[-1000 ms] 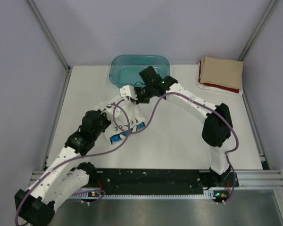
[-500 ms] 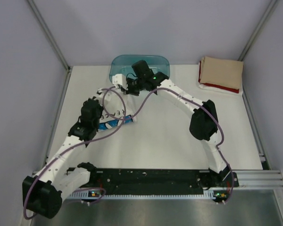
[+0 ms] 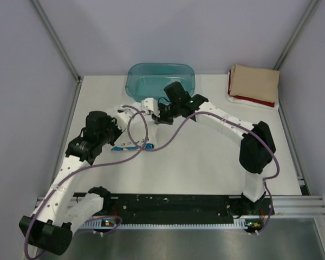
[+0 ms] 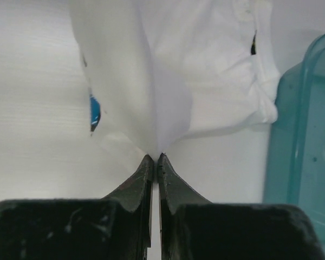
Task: Fold and stack the t-shirts
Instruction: Fold the long partially folded tshirt into a neat square
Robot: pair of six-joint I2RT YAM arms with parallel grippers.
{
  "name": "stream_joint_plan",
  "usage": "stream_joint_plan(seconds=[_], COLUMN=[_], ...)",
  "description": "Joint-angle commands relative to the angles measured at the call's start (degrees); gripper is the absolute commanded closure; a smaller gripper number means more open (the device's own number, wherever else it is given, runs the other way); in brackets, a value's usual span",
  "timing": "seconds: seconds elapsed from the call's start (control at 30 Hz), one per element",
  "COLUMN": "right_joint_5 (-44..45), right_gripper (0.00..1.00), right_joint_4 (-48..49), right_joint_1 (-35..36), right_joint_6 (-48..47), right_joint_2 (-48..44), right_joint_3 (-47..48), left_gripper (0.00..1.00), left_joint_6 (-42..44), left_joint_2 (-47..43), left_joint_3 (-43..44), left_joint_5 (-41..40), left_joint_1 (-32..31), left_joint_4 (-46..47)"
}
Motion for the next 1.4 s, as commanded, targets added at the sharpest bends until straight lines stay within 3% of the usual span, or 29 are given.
stream_joint_plan(seconds=[0.0, 0.23, 0.43, 0.6, 0.73, 0.9, 1.0, 1.17, 1.37], right_joint_5=[-1.4, 0.3, 1.1, -1.5, -8.1, -7.9, -9.9, -10.7, -18.1], right_gripper=[1.00, 1.00, 1.00, 1.00, 1.00, 1.00, 1.00, 1.00, 1.00], right_joint_4=[0.2, -0.7, -2.5, -5.8, -10.2, -13.8, -14.8, -14.7, -14.1], right_joint_1=[4.1, 13.3, 20.5, 26.8, 27.7, 26.8, 21.8, 10.4, 1.2], right_joint_6=[-2.6, 4.5, 13.6, 19.7, 21.2, 17.4, 17.9, 17.4, 19.8], right_joint_2=[-14.8, -27.0, -32.4, -36.8, -40.1, -40.4, -36.4, -27.3, -14.5], right_joint_3=[-12.5, -30.3, -37.3, -38.4, -35.4, -31.5, -27.6, -17.8, -8.1], left_gripper=[1.00, 1.00, 1.00, 1.00, 1.00, 1.00, 1.00, 1.00, 1.00], left_joint_6=[6.6, 21.0, 30.3, 27.3, 24.8, 20.7, 11.4, 4.9, 0.4], left_joint_2=[-3.4, -6.6, -9.5, -14.8, -19.2, -20.5, -19.3, -15.1, -7.9], left_joint_3=[1.8, -0.7, 2.4, 2.7, 4.5, 7.9, 4.4, -3.4, 1.1], left_joint_5=[20.9, 30.5, 35.5, 35.6, 36.6, 37.0, 28.1, 7.6, 4.8], left_joint_1=[0.3, 0.3, 0.3, 0.1, -0.4, -0.8, -0.8, -0.4, 2.1], left_joint_4=[-20.0, -37.3, -52.8, -54.8, -54.9, -53.4, -44.2, -28.0, -17.9])
